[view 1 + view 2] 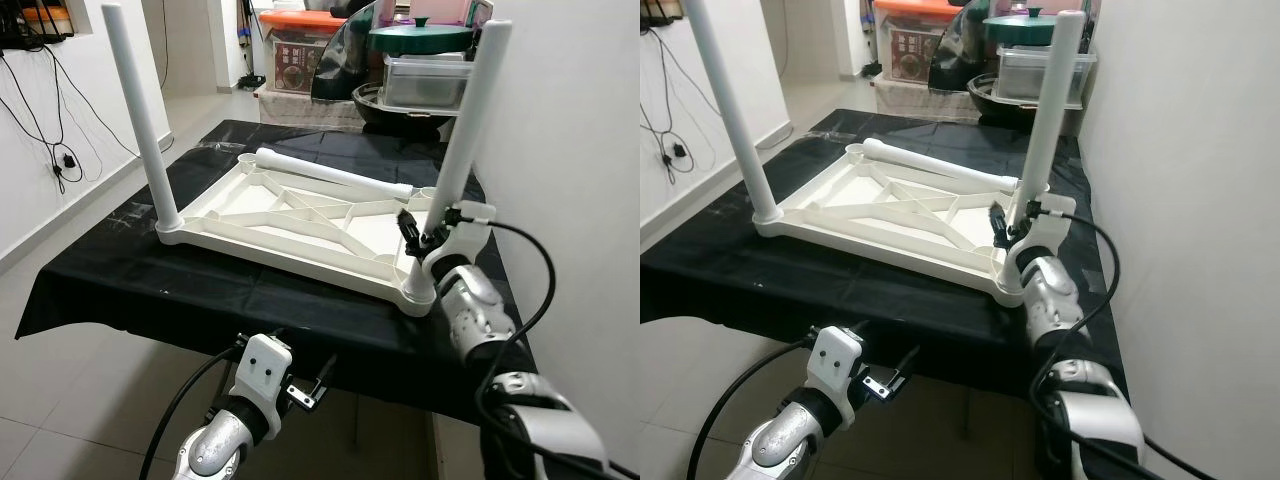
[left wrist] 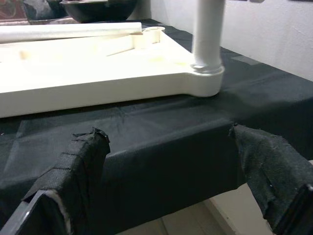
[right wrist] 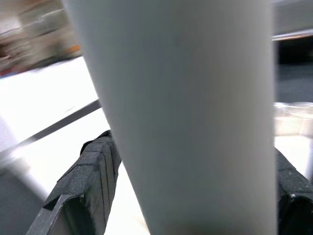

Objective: Building children table

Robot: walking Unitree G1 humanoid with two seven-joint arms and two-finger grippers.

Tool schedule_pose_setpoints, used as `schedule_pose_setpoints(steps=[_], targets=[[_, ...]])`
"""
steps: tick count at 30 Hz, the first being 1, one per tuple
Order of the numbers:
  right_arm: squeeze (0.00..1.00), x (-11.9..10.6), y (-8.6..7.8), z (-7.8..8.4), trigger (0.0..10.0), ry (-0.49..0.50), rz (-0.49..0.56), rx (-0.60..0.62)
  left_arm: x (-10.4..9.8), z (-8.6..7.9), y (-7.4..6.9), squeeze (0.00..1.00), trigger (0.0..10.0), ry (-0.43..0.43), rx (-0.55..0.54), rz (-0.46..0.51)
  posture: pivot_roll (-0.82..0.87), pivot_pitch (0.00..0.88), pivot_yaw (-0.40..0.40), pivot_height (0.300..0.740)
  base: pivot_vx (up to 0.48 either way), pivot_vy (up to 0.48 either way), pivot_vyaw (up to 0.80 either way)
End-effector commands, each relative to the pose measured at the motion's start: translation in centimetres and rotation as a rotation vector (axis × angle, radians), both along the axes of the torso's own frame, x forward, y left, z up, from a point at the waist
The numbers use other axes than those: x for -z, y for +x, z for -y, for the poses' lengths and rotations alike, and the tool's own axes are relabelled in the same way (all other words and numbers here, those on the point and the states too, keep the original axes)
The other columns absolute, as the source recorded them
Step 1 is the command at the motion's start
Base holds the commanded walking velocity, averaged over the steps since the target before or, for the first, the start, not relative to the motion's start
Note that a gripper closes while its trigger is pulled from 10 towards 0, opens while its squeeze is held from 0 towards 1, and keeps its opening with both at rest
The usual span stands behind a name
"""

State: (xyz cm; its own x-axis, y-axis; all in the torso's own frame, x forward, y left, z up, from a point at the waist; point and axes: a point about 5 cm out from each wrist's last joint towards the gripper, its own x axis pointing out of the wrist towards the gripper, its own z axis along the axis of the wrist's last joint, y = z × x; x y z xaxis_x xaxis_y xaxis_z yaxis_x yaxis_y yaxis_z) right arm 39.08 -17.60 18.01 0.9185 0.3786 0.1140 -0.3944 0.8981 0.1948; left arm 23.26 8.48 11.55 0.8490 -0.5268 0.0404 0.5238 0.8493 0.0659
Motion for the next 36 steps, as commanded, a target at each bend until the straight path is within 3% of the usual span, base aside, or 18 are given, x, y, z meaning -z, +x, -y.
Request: schedule_pose_setpoints(steps=[1, 4, 6, 7, 9, 14, 15, 18, 21, 22, 23, 25, 28, 29, 31, 32, 33, 36], targets=[[0.0, 0.7, -0.5, -2.8, 10.0, -0.02, -0.032, -0.247, 0.5, -0.1, 0.0, 0.0, 10.0, 0.009, -0.004, -0.02, 0.21, 0.0, -0.054, 0.74, 0.0, 0.0, 0.0], [0.0, 0.9, -1.1, -3.8, 10.0, -0.042, -0.033, -0.412, 0.4, -0.1, 0.0, 0.0, 10.0, 0.009, -0.003, -0.02, 0.22, 0.0, -0.051, 0.74, 0.0, 0.0, 0.0], [0.0, 1.2, -2.0, -4.9, 10.0, -0.082, -0.026, -0.594, 0.4, -0.2, 0.0, 0.0, 10.0, 0.011, -0.002, -0.02, 0.22, 0.0, -0.05, 0.74, 0.0, 0.0, 0.0], [0.0, 1.2, -2.0, -4.9, 10.0, -0.082, -0.026, -0.594, 0.4, -0.2, 0.0, 0.0, 10.0, 0.011, -0.002, -0.02, 0.22, 0.0, -0.05, 0.74, 0.0, 0.0, 0.0], [0.0, 1.5, -2.8, -5.8, 10.0, -0.111, -0.024, -0.73, 0.5, -0.2, 0.0, 0.0, 10.0, 0.012, -0.001, -0.02, 0.22, 0.0, -0.052, 0.74, 0.0, 0.0, 0.0], [0.0, 1.4, -3.2, -6.5, 10.0, -0.111, -0.021, -0.832, 0.4, -0.2, 0.0, 0.0, 10.0, 0.012, -0.003, -0.019, 0.22, 0.0, -0.055, 0.74, 0.0, 0.0, 0.0], [0.0, 1.3, -3.1, -6.7, 0.0, -0.113, -0.019, -0.838, 0.4, -0.2, 0.0, 0.0, 10.0, 0.012, -0.004, -0.019, 0.22, 0.0, -0.055, 0.74, 0.0, 0.0, 0.0], [0.0, 1.0, -2.5, -6.9, 0.0, -0.114, -0.002, -0.765, 0.4, -0.2, 0.0, 0.0, 10.0, 0.011, -0.005, -0.019, 0.22, 0.0, -0.056, 0.74, 0.0, 0.0, 0.0], [0.0, 0.8, -1.8, -6.6, 0.0, -0.123, 0.011, -0.641, 0.4, -0.2, 0.0, 0.0, 10.0, 0.01, -0.005, -0.02, 0.22, 0.0, -0.055, 0.74, 0.0, 0.0, 0.0], [0.0, 0.9, -0.6, -5.1, 0.0, -0.124, -0.022, -0.372, 0.5, -0.2, 0.0, 0.0, 10.0, 0.009, -0.005, -0.02, 0.22, 0.0, -0.056, 0.74, 0.0, 0.0, 0.0], [0.0, 0.9, -0.6, -5.1, 0.0, -0.124, -0.022, -0.372, 0.5, -0.2, 0.0, 0.0, 10.0, 0.009, -0.005, -0.02, 0.22, 0.0, -0.056, 0.74, 0.0, 0.0, 0.0], [0.0, 1.1, -0.1, -4.0, 0.0, -0.115, -0.052, -0.234, 0.5, -0.2, 0.0, 0.0, 10.0, 0.008, -0.005, -0.021, 0.22, 0.0, -0.056, 0.74, 0.0, 0.0, 0.0], [0.0, 1.4, 0.6, -0.4, 0.0, 0.002, -0.118, 0.145, 0.5, -0.1, 0.0, 0.0, 10.0, 0.007, -0.004, -0.023, 0.22, 0.0, -0.057, 0.74, 0.0, 0.0, 0.0], [0.0, 1.4, 0.6, -0.4, 0.0, 0.002, -0.118, 0.145, 0.5, -0.1, 0.0, 0.0, 10.0, 0.007, -0.004, -0.023, 0.22, 0.0, -0.057, 0.74, 0.0, 0.0, 0.0], [0.0, 1.8, 0.5, 1.5, 0.0, -0.002, -0.132, 0.336, 0.5, -0.1, -0.1, 0.0, 10.0, 0.007, -0.003, -0.023, 0.21, 0.0, -0.054, 0.74, 0.0, 0.0, 0.0], [0.0, 2.3, 0.2, 3.3, 0.0, -0.023, -0.169, 0.53, 0.5, -0.1, -0.1, 0.0, 10.0, 0.007, -0.002, -0.023, 0.21, 0.0, -0.057, 0.74, 0.0, 0.0, 0.0], [0.0, 2.3, 0.2, 3.3, 0.0, -0.023, -0.169, 0.53, 0.5, -0.1, -0.1, 0.0, 10.0, 0.007, -0.002, -0.023, 0.21, 0.0, -0.057, 0.74, 0.0, 0.0, 0.0], [0.0, 3.3, -1.2, 6.6, 0.0, -0.054, -0.228, 0.949, 0.5, -0.1, 0.0, 0.0, 10.0, 0.007, -0.001, -0.024, 0.21, 0.0, -0.057, 0.74, 0.0, 0.0, 0.0]])
